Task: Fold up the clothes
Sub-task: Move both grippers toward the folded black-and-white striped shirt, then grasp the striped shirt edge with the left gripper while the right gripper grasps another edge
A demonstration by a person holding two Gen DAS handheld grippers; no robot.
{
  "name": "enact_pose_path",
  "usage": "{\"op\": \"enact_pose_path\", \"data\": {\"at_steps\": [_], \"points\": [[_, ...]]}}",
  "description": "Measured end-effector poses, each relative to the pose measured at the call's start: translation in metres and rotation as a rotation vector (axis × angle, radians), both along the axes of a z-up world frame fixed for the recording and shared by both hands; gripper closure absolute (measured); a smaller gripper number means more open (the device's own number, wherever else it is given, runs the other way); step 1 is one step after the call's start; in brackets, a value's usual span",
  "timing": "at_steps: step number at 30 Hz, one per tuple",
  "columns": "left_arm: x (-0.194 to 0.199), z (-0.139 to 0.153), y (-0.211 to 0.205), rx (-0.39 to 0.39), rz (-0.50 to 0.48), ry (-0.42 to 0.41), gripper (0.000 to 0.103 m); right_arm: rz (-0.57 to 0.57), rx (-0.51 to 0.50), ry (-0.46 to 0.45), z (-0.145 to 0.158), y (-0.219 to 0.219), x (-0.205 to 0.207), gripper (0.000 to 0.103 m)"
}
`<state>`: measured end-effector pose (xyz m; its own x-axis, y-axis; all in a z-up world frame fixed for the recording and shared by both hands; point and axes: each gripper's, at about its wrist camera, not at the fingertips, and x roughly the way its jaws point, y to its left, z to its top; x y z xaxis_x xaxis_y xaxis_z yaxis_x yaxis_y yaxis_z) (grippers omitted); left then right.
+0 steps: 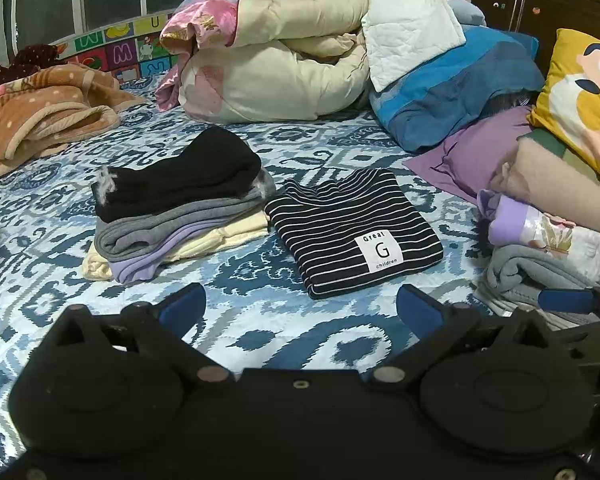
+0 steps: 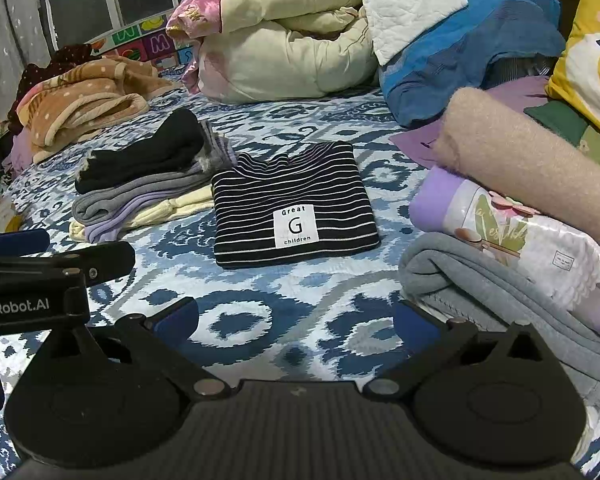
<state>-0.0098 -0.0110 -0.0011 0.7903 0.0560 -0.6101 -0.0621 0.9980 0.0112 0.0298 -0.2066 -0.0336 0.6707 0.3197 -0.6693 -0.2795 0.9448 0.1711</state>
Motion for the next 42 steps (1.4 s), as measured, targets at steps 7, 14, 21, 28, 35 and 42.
{"op": "enact_pose_path", "data": {"at_steps": [7,14,21,28,35,42], "points": [[0.004,-0.002,0.000,0.007,-0.005,0.001,0.000,0.005,0.004,-0.002,-0.002,0.001,0.001,0.000],[0.014,-0.004,0.003,0.001,-0.012,-0.001,0.000,0.006,0.017,-0.009,-0.005,0.001,0.006,0.000],[0.044,-0.016,0.013,-0.032,-0.040,-0.024,0.000,-0.007,0.044,-0.027,-0.017,0.000,0.013,0.000],[0.083,-0.046,0.020,-0.056,-0.049,0.033,0.000,-0.019,0.091,-0.024,-0.038,-0.003,0.024,0.000],[0.109,-0.082,0.023,-0.124,-0.028,0.074,0.012,-0.033,0.137,-0.056,-0.055,-0.007,0.029,0.000],[0.129,-0.109,0.021,-0.222,-0.017,0.113,0.042,-0.014,0.113,-0.003,-0.063,-0.004,0.035,0.000]]}}
